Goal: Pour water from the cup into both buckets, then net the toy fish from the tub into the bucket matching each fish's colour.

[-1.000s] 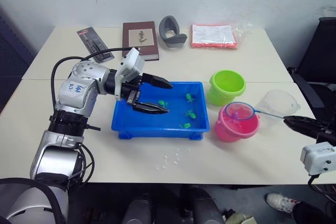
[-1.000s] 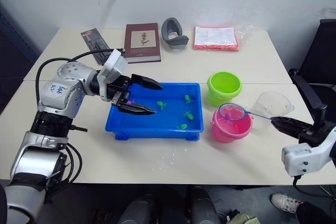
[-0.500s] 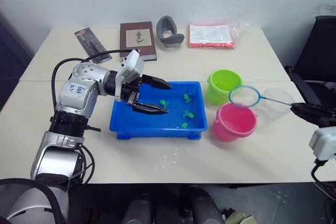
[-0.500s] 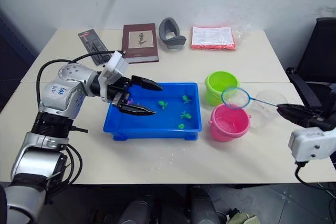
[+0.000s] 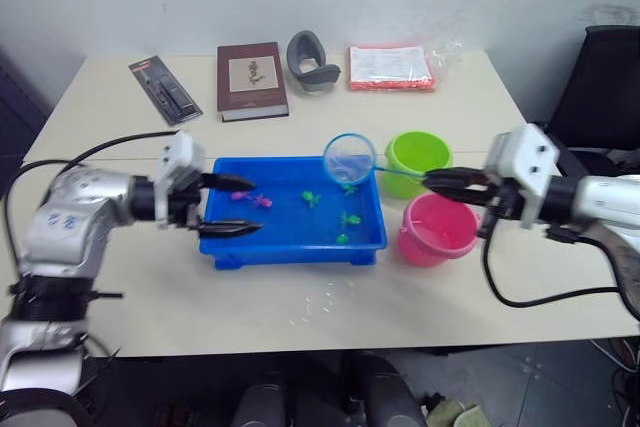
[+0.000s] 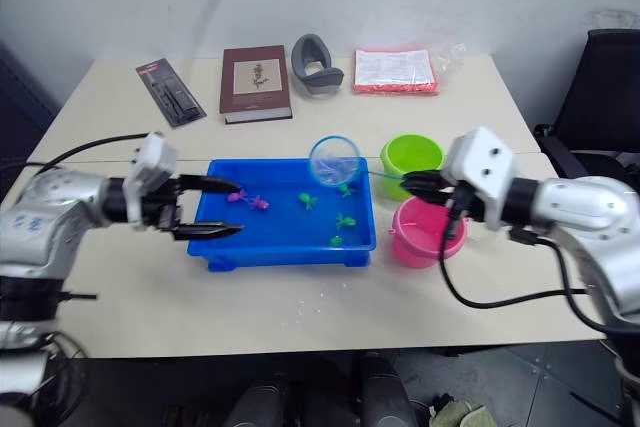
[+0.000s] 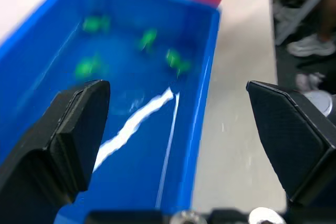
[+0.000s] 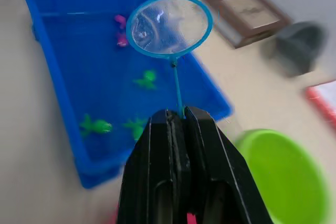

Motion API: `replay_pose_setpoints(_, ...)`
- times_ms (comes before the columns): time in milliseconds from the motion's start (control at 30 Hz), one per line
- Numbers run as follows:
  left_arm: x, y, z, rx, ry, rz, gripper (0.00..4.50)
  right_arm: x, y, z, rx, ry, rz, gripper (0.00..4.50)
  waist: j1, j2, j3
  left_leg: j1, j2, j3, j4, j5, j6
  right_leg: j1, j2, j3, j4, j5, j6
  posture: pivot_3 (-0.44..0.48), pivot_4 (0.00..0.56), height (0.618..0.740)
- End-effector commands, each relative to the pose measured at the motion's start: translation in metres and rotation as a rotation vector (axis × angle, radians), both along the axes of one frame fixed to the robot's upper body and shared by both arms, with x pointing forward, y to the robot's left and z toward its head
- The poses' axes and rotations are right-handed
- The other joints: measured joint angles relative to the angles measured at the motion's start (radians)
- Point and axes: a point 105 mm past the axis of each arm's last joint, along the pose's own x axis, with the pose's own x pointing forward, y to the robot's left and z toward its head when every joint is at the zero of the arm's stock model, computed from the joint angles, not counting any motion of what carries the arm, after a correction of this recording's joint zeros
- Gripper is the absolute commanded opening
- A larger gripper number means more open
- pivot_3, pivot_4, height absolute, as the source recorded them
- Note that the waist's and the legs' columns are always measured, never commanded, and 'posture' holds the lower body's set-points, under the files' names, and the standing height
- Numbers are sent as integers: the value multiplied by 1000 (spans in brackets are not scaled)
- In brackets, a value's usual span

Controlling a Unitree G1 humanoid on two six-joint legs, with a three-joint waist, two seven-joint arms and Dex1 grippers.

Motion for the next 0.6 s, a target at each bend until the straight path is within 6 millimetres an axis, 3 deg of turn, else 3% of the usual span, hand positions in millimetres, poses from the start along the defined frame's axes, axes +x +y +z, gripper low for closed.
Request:
replay_pose_setpoints(33, -14, 22, 21, 9, -58, 101, 4475, 10, 13, -4, -20, 38, 32, 0, 2, 0, 0, -1, 0, 0, 0, 0, 0, 0, -1, 0, 0, 0, 0, 0, 150, 740)
replay_pose_setpoints(333, -43, 50, 22, 36, -44, 268, 4475, 46, 54, -26, -76, 61, 87, 0, 7, 0, 0, -5, -3, -3, 1, -2, 4, -2, -6, -6, -2, 0, 0, 0, 150, 740)
replay_pose_setpoints(600, -42, 49, 23, 21, -27, 274, 4475, 82, 51, -34, -231, -143, -2, 0, 1, 0, 0, -7, -4, -5, 0, -2, 4, -3, -8, -8, -1, 0, 0, 0, 150, 740)
